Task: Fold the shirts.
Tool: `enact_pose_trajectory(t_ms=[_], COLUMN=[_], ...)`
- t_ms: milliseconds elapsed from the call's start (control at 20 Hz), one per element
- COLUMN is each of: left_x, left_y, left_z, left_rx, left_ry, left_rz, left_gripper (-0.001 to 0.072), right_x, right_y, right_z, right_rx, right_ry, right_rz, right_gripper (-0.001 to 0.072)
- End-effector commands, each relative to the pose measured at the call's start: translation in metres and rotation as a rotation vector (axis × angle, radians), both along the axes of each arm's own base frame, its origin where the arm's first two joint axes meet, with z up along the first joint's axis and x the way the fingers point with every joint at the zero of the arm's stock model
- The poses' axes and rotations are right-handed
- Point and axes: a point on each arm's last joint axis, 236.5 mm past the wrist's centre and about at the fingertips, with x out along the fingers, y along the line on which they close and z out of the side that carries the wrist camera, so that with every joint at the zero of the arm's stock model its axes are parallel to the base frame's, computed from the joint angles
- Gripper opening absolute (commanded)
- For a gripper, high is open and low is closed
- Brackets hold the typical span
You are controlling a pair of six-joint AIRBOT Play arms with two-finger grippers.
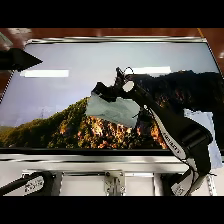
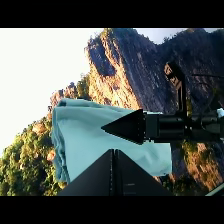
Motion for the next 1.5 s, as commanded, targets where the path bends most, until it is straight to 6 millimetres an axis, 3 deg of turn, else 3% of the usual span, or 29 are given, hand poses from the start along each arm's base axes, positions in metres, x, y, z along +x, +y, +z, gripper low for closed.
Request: enact_pose_trajectory(t_ms=[0,100,200,250,300,350,450,650,850,900,950,1000,1100,1200,1300,1350,1450], left_x=[-0.014,-0.014,-0.015,-0.015,-0.015,-0.015,-0.016,-0.020,-0.022,-0.023,-0.022,-0.022,-0.022,-0.022,-0.018,-0.016,-0.013], left_y=[-0.002,-0.004,-0.005,-0.005,-0.005,-0.005,-0.010,-0.026,-0.033,-0.034,-0.033,-0.033,-0.033,-0.033,-0.032,-0.031,-0.031], left_z=[0.008,0.008,0.008,0.008,0.008,0.008,0.008,0.008,0.008,0.008,0.008,0.008,0.008,0.008,0.010,0.010,0.007], left_rx=[0.020,0.019,0.020,0.019,0.018,0.018,0.017,0.017,0.017,0.016,0.012,0.012,0.012,0.011,0.008,0.006,0.005], left_ry=[-0.016,-0.015,-0.012,-0.012,-0.010,-0.010,-0.010,-0.011,-0.011,-0.010,-0.006,-0.006,-0.006,-0.009,-0.019,-0.022,-0.015], left_rz=[-0.016,-0.022,-0.026,-0.026,-0.024,-0.026,-0.038,-0.078,-0.095,-0.095,-0.091,-0.091,-0.091,-0.089,-0.077,-0.072,-0.072], left_gripper=[0.0037,0.0037,0.0037,0.0037,0.0037,0.0037,0.0037,0.0037,0.0037,0.0037,0.0037,0.0037,0.0037,0.0037,0.0037,0.0037,0.0037], right_x=[-0.020,-0.031,-0.047,-0.060,-0.071,-0.079,-0.082,-0.081,-0.076,-0.069,-0.060,-0.052,-0.038,-0.024,-0.011,-0.008,-0.018], right_y=[-0.035,-0.105,-0.201,-0.247,-0.274,-0.284,-0.277,-0.230,-0.201,-0.198,-0.194,-0.185,-0.178,-0.201,-0.255,-0.292,-0.363], right_z=[0.001,0.001,-0.014,-0.023,-0.029,-0.036,-0.055,-0.090,-0.110,-0.110,-0.105,-0.092,-0.048,0.002,0.054,0.078,0.121], right_rx=[-0.069,-0.242,-0.481,-0.580,-0.609,-0.574,-0.464,-0.244,-0.129,-0.120,-0.097,-0.049,0.007,-0.027,-0.134,-0.197,-0.274], right_ry=[0.025,0.046,0.166,0.263,0.337,0.385,0.415,0.416,0.444,0.428,0.383,0.306,0.110,-0.009,-0.080,-0.084,-0.050], right_rz=[0.157,0.241,0.260,0.260,0.256,0.238,0.184,0.138,0.131,0.107,0.101,0.124,0.215,0.215,0.132,0.042,-0.159], right_gripper=[0.0596,0.0595,0.0596,0.0660,0.0681,0.0681,0.0681,0.0681,0.0679,0.0631,0.0251,0.0066,0.0066,0.0066,0.0065,0.0066,0.0066])
